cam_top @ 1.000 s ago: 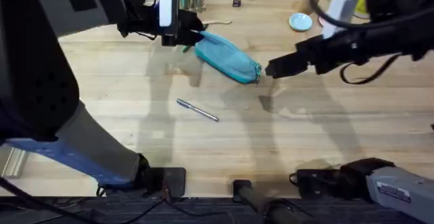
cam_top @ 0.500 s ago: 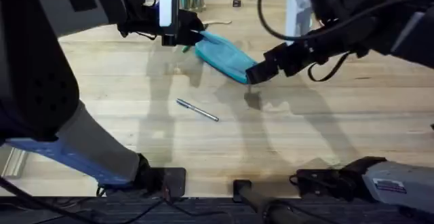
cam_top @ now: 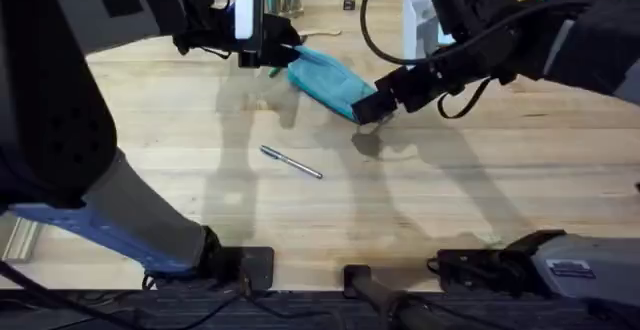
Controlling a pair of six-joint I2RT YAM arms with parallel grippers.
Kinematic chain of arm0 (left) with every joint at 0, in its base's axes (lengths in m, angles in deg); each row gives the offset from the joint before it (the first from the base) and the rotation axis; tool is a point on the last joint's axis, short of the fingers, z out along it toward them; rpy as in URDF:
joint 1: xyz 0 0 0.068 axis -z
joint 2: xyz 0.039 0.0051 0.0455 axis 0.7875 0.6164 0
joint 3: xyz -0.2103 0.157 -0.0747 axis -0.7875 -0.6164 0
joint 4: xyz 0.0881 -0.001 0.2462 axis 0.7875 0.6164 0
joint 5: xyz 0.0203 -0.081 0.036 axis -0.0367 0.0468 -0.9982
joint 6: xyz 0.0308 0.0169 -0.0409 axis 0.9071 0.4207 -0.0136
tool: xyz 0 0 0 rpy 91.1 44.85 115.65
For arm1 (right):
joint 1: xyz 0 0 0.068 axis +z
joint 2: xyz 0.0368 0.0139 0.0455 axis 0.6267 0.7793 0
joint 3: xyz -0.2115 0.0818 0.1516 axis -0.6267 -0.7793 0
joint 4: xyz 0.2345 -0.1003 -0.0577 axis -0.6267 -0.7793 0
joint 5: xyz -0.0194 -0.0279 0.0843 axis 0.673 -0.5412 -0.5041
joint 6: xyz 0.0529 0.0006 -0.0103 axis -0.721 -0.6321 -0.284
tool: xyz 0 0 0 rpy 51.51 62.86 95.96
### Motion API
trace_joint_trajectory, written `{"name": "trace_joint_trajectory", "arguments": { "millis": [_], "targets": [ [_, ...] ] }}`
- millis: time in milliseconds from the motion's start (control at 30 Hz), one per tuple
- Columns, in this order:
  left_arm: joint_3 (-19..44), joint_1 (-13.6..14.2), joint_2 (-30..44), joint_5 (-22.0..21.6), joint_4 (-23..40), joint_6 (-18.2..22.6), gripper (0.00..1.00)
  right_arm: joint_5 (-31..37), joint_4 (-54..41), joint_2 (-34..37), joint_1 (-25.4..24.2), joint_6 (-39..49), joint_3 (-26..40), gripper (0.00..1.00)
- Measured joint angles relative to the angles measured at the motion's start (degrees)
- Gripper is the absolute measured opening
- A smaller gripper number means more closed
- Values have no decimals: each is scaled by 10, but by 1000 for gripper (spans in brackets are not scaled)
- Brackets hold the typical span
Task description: Unzip the bag, pick up the pens from the table one at a time and place them inside, then zip the bag closed.
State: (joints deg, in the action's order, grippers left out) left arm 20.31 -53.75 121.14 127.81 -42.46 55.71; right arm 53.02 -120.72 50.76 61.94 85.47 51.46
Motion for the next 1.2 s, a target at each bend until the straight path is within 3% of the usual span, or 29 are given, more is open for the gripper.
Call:
{"name": "trace_joint_trajectory", "arguments": {
  "millis": [100, 633, 800, 1000, 1100, 1200],
  "targets": [
    [0, 0, 0, 0, 0, 0, 42, 0, 2, 2, 0, 0, 0, 996],
    [0, 0, 0, 0, 0, 0, 42, 1, 12, 26, 0, -3, 0, 736],
    [0, 0, 0, 0, -2, 0, 42, 5, 11, 26, 0, -5, 0, 487],
    [0, 0, 0, -1, -2, 0, 42, 10, 11, 26, 0, -5, 0, 276],
    [0, 0, 0, -1, -3, 0, 42, 17, 10, 26, 0, -9, 0, 54],
    [0, 1, 0, -1, -4, 0, 42, 22, 10, 26, 0, -10, 0, 39]
  ]
}}
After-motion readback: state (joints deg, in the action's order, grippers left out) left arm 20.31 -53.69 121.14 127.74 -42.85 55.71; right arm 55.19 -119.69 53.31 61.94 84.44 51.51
